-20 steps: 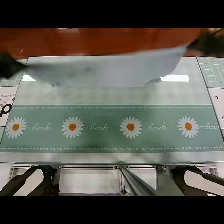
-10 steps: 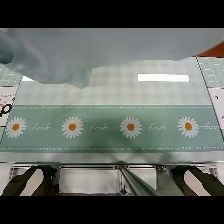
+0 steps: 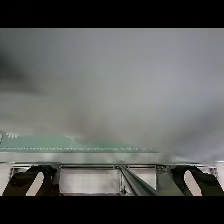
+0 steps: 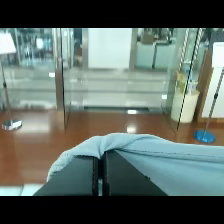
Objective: Fold the shirts.
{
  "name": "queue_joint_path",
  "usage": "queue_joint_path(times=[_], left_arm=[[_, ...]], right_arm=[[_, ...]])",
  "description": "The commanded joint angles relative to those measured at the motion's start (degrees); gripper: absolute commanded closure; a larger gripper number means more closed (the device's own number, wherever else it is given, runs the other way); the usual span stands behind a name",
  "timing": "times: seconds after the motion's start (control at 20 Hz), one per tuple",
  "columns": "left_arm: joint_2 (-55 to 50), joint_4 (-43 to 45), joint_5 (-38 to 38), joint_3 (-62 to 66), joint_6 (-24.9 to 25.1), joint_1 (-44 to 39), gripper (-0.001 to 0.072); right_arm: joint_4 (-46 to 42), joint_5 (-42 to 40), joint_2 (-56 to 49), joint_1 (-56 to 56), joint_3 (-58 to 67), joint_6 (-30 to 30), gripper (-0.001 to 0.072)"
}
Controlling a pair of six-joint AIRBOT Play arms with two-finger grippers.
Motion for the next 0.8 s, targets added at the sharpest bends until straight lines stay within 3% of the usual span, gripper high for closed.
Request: queue_joint_path(times=[0.0,0.2,0.35,0.5,0.75], left_arm=[[0.44,8.81,-10.25,-3.85,-4.02,-4.09,0.0691],[-3.48,7.02,-9.18,-17.99,-5.53,-4.09,0.0691],[-9.77,1.09,0.33,-29.79,-5.49,-4.09,0.069],[-21.33,-1.38,11.63,-36.0,-5.51,-4.09,0.0691],[-46.99,-2.51,25.55,-29.05,-5.55,-4.07,0.0691]], right_arm=[[2.05,2.58,1.44,0.02,-6.38,0.79,0.0688],[9.55,2.86,0.76,0.02,-21.73,0.09,0.0688],[12.79,-0.37,-4.24,0.04,-32.65,-2.95,0.0688],[17.14,-6.38,-16.0,0.04,-39.01,-6.99,0.0688],[25.81,-20.33,-42.34,0.04,-35.19,-11.39,0.0688]])
